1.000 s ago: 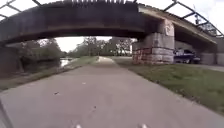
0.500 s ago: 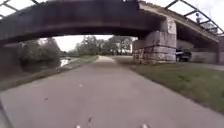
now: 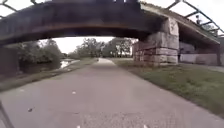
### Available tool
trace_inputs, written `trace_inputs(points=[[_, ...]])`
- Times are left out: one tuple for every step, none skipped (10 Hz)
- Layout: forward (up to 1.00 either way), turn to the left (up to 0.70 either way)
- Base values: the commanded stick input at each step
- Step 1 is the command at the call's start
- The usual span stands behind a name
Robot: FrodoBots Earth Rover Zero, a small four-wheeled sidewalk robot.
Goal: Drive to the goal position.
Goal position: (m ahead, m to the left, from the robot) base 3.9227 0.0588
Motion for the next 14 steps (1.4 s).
trace_inputs(points=[[0.7,0.0],[0.7,0.0],[0.7,0.0],[0.7,0.0],[0.7,0.0],[0.7,0.0],[0.7,0.0],[0.7,0.0],[0.7,0.0],[0.7,0.0],[0.7,0.0],[0.7,0.0],[0.7,0.0],[0.7,0.0]])
